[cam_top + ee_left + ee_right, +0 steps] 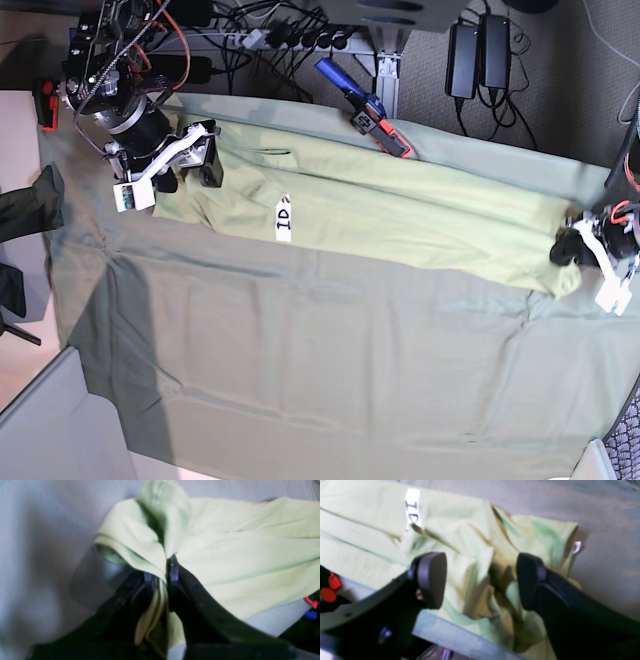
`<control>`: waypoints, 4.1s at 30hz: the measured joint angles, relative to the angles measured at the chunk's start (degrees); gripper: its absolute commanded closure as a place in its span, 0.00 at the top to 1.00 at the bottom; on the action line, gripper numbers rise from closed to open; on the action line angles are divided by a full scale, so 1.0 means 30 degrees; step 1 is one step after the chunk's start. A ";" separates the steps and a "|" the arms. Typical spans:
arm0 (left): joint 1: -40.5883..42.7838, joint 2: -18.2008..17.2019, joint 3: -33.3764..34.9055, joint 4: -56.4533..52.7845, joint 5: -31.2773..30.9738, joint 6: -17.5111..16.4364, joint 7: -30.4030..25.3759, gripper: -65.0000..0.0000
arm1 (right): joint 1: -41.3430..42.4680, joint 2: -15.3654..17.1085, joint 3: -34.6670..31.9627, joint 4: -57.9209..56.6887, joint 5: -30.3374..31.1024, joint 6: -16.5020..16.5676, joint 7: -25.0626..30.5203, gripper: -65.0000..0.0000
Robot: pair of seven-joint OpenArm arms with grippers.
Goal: Fold the T-shirt properly
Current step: 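Release the shirt and reposition both grippers on the folded strip, then grasp the strip's end with left gripper and fold it toward the right gripper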
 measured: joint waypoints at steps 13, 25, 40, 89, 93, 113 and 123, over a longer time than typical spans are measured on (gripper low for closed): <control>-0.1647 -0.1603 -0.0619 0.0335 -0.0044 -0.0627 0.0080 0.00 | -0.0007 0.0000 0.1705 0.0000 0.0182 0.0000 0.0000 0.66; -0.1639 -0.1588 -0.1202 0.0590 0.2404 -0.0699 -0.1639 0.00 | 0.0000 0.0000 0.1705 0.0000 0.0852 0.0000 0.0160 0.66; 0.0291 0.3395 0.3803 0.8881 0.5727 -0.0787 -0.1005 0.00 | 0.0168 0.0007 0.1712 0.0007 0.0758 -0.0007 0.0452 0.66; 0.0102 0.7147 0.1479 0.4350 0.7264 -0.0634 -0.3468 0.00 | 0.0168 0.0102 0.1712 0.0007 0.0838 -0.0007 0.0590 0.26; 0.0262 0.7555 0.1967 0.3475 0.7286 -0.0634 -0.3687 0.00 | 0.0160 0.0102 0.1712 0.0007 0.0831 -0.0007 0.0590 0.00; 0.0444 0.9027 0.5843 0.5238 0.6703 -0.0641 -0.2047 0.00 | 0.0153 0.0095 0.1712 -0.0357 -0.0153 -0.0102 0.0503 0.69; 0.0372 0.9034 0.5865 0.7504 0.6142 -0.0648 -0.1377 0.00 | 0.0146 -0.0007 0.1712 -0.3279 0.1668 -0.0095 -0.0007 0.69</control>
